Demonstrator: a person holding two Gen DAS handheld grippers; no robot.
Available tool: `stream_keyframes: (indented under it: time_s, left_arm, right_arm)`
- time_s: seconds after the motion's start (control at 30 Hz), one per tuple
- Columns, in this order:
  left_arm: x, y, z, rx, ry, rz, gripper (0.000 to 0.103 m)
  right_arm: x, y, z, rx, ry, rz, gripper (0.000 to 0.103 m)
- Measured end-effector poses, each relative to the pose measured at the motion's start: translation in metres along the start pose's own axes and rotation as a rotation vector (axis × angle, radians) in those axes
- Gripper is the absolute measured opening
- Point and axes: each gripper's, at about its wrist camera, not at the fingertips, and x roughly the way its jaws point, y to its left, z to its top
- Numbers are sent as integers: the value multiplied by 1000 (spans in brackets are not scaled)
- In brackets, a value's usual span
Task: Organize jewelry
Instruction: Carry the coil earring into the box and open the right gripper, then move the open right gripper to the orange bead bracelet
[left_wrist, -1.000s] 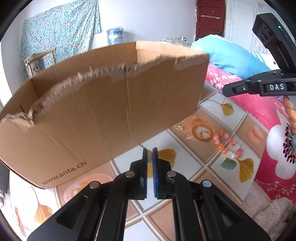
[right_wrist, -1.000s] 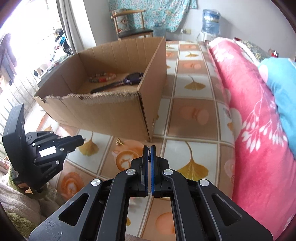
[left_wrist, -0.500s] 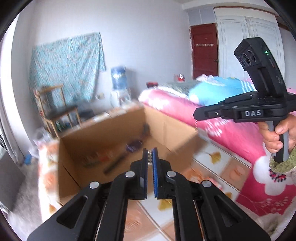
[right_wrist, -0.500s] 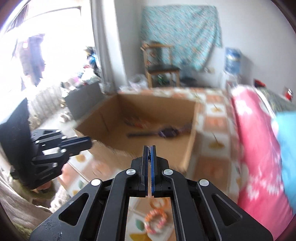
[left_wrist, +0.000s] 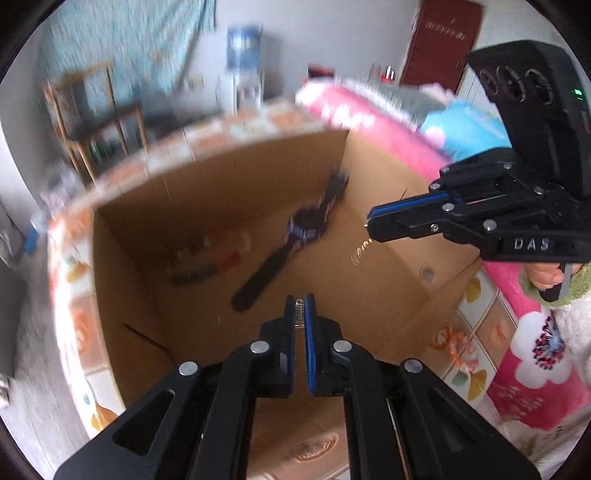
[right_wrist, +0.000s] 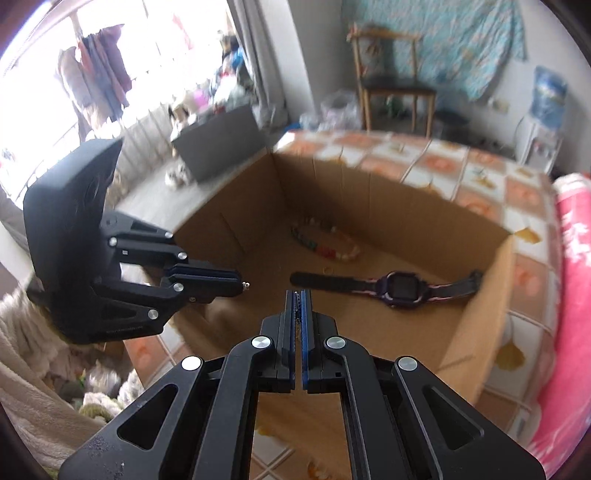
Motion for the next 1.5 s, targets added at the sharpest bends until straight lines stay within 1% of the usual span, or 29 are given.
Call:
stream_keyframes:
  time_s: [0.1,0.17,0.23,0.27,0.33,0.37,0.4,0.47,0.53,0.6,0.7,0.73,0.8,0.83,0.9,0.93,0.97,1.0,1.03,1.07,1.1,1.17,1.2,1.27,1.33,1.37,1.43,1.47,1.5]
  left_arm:
    - [23,18,6,-61,125,-29,5]
    - [32,27,5,-89,181,-38,5]
    - [38,33,6,-109,215,-43,5]
    - [38,34,5,-111,224,-42,5]
    - [38,33,7,-106,230,-29,5]
    - [40,35,8,-109,231,-24,10]
    - [40,36,9,-116,231,-27,12]
    - [39,36,10,-121,222,-24,19]
    - [38,37,12,-120,206,-11,23]
    - [36,39,15,-123,194,-6,24]
    - [25,37,17,-111,152,18,29]
    - [19,34,17,-99,128,28,34]
    - [3,26,19,-78,75,47,41]
    - [-7,21,18,-64,46,53,46]
    - [-27,12,16,-46,-10,64,55]
    - [-43,3,11,-28,-55,70,63]
    - [-51,-2,8,-18,-81,67,66]
    - [-69,-11,0,-5,-137,55,74]
    - [-83,-17,-7,-3,-180,44,80]
    - [-91,-21,-13,-5,-208,33,85]
    - [-101,-26,-21,-12,-238,18,87]
    - [-113,-35,-37,-22,-279,-7,97]
    - [-118,-41,-50,-27,-299,-19,97]
    - [-117,-53,-69,-23,-310,-42,97]
    - [-107,-65,-91,-27,-294,-73,97]
    - [-101,-69,-100,-40,-279,-83,97]
    - [-77,-75,-116,-82,-225,-103,97]
    - [-61,-77,-124,-99,-185,-98,97]
    - [-48,-78,-130,-110,-156,-74,97]
  right_arm:
    - [21,-4,5,9,67,9,1]
    - [27,-7,4,11,94,3,1]
    - [34,-11,6,18,111,2,3]
    - [36,-12,6,22,113,2,6]
    - [37,-17,7,36,105,4,6]
    - [38,-18,8,41,102,6,6]
    - [38,-20,9,51,97,9,7]
    - [37,-23,10,62,87,14,9]
    - [34,-25,11,65,75,10,11]
    - [27,-25,11,64,56,9,14]
    - [10,-23,9,59,-3,-3,19]
    - [5,-23,8,58,-24,-4,20]
    - [-17,-20,5,61,-91,-9,31]
    - [-25,-19,3,62,-117,-15,34]
    - [-52,-15,-5,61,-188,-36,45]
    - [-66,-11,-12,59,-227,-44,47]
    - [-82,-6,-22,56,-267,-52,51]
    - [-96,-2,-32,54,-302,-60,58]
    - [-105,1,-39,54,-325,-67,61]
    - [-119,6,-52,59,-357,-79,67]
    - [-127,7,-60,66,-374,-88,72]
    - [-146,14,-87,96,-421,-116,79]
    - [-155,15,-102,119,-445,-126,82]
    - [-163,15,-125,165,-459,-161,86]
    - [-159,16,-147,220,-442,-211,89]
    - [-156,16,-156,246,-422,-235,92]
    - [-137,14,-178,314,-353,-302,92]
    - [-128,13,-185,338,-323,-328,92]
    - [-115,10,-193,371,-280,-372,92]
